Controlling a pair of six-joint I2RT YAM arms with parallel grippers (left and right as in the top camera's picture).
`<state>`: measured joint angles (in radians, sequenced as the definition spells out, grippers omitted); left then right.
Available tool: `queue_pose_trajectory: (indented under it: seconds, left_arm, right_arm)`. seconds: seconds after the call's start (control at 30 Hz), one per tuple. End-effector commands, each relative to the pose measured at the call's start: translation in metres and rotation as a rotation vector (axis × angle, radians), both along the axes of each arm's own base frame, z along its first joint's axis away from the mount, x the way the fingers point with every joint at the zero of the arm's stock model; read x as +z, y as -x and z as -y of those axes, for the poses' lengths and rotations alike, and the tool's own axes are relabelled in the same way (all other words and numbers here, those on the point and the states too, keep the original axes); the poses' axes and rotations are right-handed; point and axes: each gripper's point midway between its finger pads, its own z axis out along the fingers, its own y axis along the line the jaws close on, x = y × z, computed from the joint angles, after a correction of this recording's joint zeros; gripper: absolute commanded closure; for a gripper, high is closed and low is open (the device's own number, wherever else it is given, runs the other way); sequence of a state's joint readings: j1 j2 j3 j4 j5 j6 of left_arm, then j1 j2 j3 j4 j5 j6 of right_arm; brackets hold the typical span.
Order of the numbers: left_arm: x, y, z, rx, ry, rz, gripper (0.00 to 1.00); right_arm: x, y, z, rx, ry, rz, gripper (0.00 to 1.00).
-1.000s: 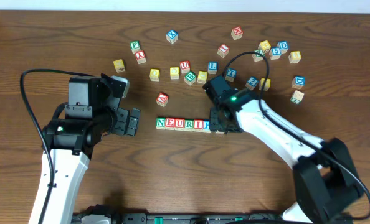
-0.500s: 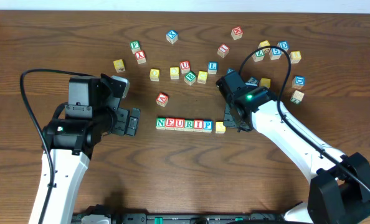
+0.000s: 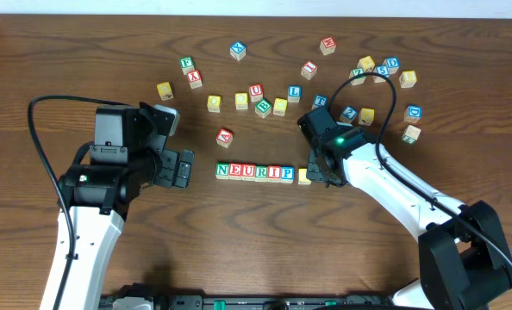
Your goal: Spell out NEURIPS
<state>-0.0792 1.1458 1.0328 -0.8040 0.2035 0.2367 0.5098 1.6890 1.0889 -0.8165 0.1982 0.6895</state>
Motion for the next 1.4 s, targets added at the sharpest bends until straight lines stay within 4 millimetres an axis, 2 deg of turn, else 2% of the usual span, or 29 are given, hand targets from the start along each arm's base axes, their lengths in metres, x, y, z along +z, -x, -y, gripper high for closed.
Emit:
queue_pose_trajectory:
  seconds: [0.0, 0.4, 0.57, 0.9, 1.37]
  left_arm:
    - [0.01, -0.005, -0.003, 0.005, -0.009, 0.028, 0.02]
    - [0.01, -0.005, -0.003, 0.005, -0.009, 0.028, 0.02]
    - [0.01, -0.005, -0.003, 0.005, -0.009, 0.028, 0.02]
    - [0.01, -0.005, -0.003, 0.005, -0.009, 0.028, 0.02]
    - [0.01, -0.005, -0.003, 0.004, -0.009, 0.028, 0.02]
  right_arm:
    - [-0.004, 0.002, -0.001, -0.023, -0.005, -0.006, 0.92]
    - [-0.023, 0.009, -0.01, -0.024, -0.081, -0.019, 0.96]
    - [-0.024, 0.008, -0.012, -0.022, -0.087, -0.015, 0.95]
    - [-0.023, 0.01, -0.028, 0.007, -0.1, 0.007, 0.93]
    - [-0.024, 0.01, -0.025, 0.005, -0.08, 0.01, 0.93]
